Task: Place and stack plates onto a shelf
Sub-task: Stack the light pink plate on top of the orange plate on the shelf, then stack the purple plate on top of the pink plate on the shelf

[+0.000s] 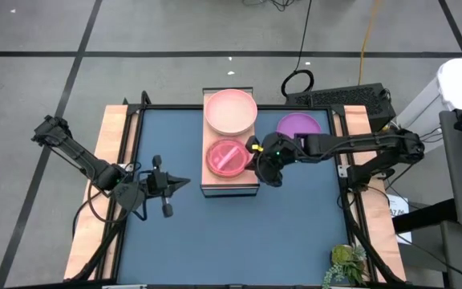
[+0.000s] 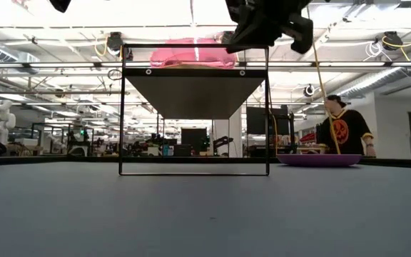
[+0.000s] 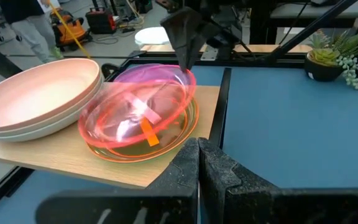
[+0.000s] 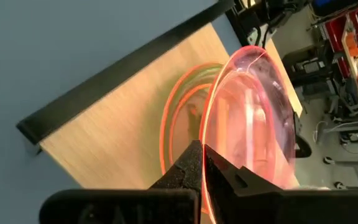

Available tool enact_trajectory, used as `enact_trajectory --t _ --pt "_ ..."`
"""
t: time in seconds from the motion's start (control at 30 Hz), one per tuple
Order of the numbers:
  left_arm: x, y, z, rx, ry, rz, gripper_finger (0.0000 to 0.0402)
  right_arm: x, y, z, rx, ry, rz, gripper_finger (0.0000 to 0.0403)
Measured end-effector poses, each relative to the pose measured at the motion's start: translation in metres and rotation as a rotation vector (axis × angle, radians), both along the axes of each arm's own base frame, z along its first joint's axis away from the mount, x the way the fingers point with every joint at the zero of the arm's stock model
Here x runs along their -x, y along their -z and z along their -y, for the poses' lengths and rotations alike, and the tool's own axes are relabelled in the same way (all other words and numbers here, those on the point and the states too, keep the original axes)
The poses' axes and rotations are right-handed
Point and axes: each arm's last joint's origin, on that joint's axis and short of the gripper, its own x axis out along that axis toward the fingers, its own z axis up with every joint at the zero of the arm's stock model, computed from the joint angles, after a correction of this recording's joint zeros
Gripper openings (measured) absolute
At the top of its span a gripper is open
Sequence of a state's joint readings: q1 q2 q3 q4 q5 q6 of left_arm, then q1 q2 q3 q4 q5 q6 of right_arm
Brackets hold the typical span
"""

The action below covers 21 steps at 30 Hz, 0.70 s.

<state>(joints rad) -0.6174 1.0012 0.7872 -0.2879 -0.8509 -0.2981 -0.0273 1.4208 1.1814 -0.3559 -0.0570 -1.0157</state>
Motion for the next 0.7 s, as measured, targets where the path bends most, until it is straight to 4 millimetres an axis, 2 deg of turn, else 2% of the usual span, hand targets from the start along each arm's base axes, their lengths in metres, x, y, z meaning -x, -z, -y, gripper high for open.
enact_trajectory --t 0.2,0.5,0.7 --pt "0.0000 0.0002 0.0001 0.000 0.004 -0.003 0.0003 0.0012 0.0106 -0.0001 -0.007 0.005 -0.008 0.0007" --pt "0.0003 0.0007 -0.0001 -0.003 0.004 -0.009 0.0003 0.0015 0.0099 -0.0007 -0.030 0.025 -0.002 0.0067" --pt "0.0003 0.0008 0.0000 -0.001 0.007 -0.010 0.0003 0.0036 0.0085 -0.0007 -0.068 0.056 -0.007 0.0091"
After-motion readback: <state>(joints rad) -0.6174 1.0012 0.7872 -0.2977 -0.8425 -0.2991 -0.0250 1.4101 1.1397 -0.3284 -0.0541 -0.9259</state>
